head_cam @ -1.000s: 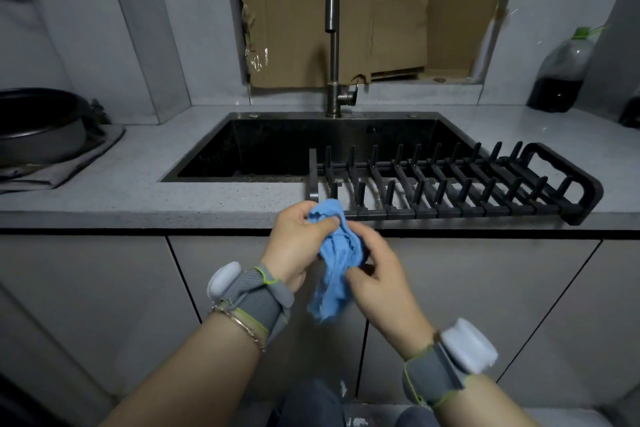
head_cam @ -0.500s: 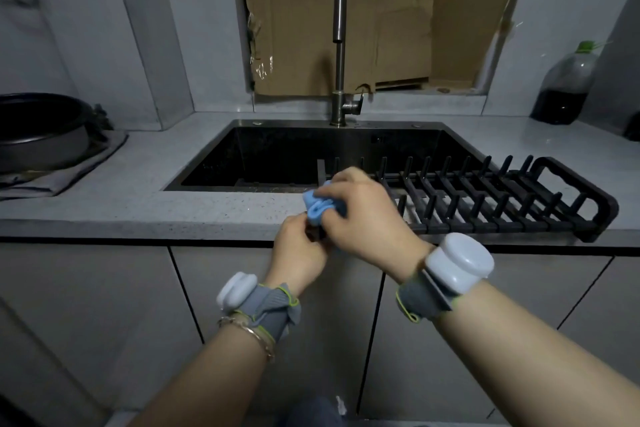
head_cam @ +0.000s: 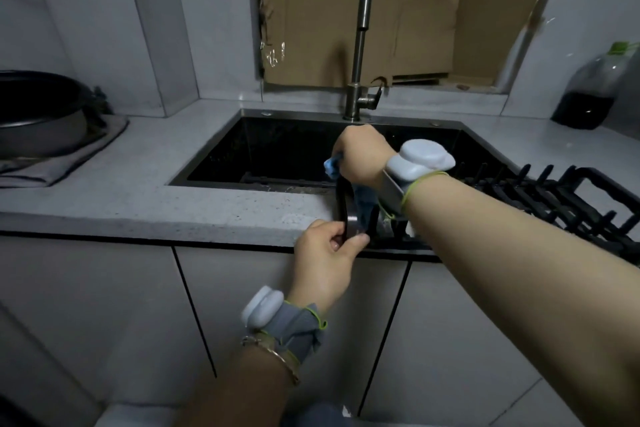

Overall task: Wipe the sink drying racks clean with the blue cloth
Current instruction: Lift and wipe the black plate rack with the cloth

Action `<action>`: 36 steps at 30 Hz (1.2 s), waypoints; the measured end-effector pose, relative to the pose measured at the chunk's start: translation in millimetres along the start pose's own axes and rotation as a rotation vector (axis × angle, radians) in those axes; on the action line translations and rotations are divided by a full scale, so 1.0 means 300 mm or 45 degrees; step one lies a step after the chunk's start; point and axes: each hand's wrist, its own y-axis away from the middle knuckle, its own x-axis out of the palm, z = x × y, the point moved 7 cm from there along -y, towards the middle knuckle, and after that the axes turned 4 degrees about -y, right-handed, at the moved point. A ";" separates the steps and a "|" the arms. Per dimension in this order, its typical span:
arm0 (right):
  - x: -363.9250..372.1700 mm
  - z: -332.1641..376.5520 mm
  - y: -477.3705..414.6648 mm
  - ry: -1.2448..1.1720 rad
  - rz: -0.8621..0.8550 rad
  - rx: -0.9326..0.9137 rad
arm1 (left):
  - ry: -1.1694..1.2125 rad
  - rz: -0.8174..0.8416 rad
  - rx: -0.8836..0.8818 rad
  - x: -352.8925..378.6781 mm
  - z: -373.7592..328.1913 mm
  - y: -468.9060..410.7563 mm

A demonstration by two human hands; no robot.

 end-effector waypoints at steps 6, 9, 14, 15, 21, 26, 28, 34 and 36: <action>-0.002 0.009 0.044 -0.096 0.000 -0.015 | 0.035 0.041 -0.019 0.007 0.003 -0.003; -0.034 0.055 0.155 -0.078 -0.038 -0.144 | 0.040 0.039 -0.043 0.003 -0.009 -0.004; -0.044 0.126 0.340 0.009 -0.069 -0.282 | 0.093 -0.002 -0.095 0.000 0.015 -0.001; -0.051 0.129 0.367 -0.022 -0.076 -0.291 | 0.081 -0.017 -0.086 -0.005 0.009 0.008; -0.054 0.066 0.480 -0.421 -0.117 -0.200 | 0.210 0.045 -0.041 0.004 0.005 0.031; -0.115 -0.106 0.552 -0.743 -0.497 0.093 | 0.618 0.281 -0.435 0.049 -0.029 0.062; -0.093 -0.099 0.545 -0.686 -0.497 0.069 | 0.726 0.248 -0.463 0.043 -0.036 0.050; -0.104 -0.037 0.548 -0.473 -0.520 -0.188 | 0.825 0.030 -0.282 -0.030 -0.187 0.000; -0.132 -0.015 0.559 -0.443 -0.512 -0.276 | 0.823 -0.039 -0.258 -0.064 -0.237 -0.012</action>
